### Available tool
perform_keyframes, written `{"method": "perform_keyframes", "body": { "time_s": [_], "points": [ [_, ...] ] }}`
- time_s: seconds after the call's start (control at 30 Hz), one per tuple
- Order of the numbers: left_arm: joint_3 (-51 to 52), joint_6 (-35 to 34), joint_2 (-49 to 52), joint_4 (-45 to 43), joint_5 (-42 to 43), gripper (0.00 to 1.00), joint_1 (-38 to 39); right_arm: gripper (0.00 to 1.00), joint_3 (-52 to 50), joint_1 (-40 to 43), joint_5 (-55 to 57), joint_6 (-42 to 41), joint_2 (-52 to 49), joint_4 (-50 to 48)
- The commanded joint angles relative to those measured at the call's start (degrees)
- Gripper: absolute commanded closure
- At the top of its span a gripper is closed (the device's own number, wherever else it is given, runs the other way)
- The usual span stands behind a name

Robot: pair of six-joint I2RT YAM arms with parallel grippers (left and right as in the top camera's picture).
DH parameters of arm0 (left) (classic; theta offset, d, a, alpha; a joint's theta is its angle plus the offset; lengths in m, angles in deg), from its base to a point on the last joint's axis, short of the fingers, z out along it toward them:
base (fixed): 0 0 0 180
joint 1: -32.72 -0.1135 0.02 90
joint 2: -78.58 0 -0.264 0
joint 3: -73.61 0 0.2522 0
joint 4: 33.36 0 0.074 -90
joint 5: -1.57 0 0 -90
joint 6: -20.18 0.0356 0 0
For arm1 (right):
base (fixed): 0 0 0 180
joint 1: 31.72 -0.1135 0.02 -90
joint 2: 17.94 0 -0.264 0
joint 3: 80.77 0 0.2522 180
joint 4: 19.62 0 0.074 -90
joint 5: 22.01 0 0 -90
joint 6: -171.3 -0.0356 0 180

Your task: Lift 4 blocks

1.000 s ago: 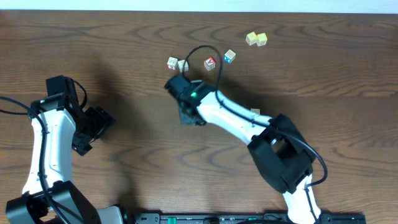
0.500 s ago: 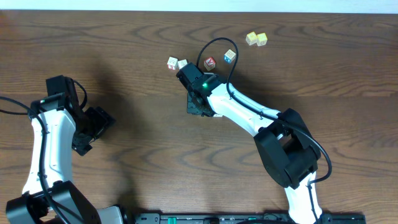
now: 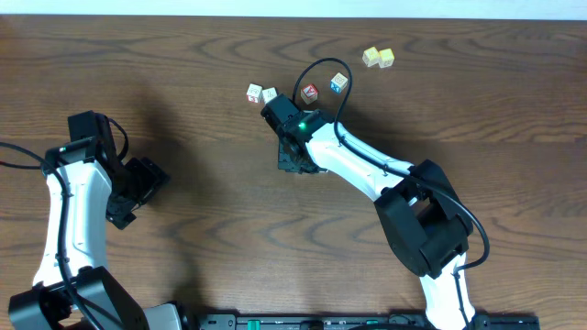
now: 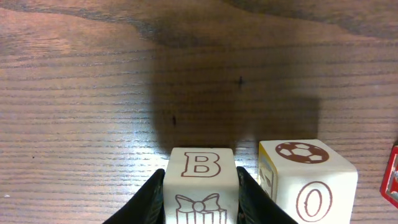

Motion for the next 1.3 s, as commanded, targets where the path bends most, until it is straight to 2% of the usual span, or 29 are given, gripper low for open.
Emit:
{"method": "perform_keyframes", "body": {
  "time_s": [0.0, 0.5, 0.8, 1.13, 1.27],
  "points": [
    [0.6, -0.3, 0.7, 0.3, -0.7, 0.15, -0.2, 0.69, 0.0, -0.5, 0.2, -0.7, -0.5, -0.2],
    [0.6, -0.3, 0.7, 0.3, -0.8, 0.15, -0.2, 0.66, 0.0, -0.2, 0.2, -0.7, -0.5, -1.0],
    [0.6, -0.3, 0.7, 0.3, -0.8, 0.15, -0.2, 0.59, 0.9, 0.1, 0.4, 0.9, -0.5, -0.9],
    [0.6, 0.0, 0.7, 0.3, -0.7, 0.15, -0.2, 0.53, 10.6, 0.9, 0.0, 4.7, -0.5, 6.0],
    [0.6, 4.5, 0.7, 0.3, 2.5, 0.16, 0.0, 0.45, 16.7, 1.8, -0.1, 7.1, -0.5, 10.6]
  ]
}}
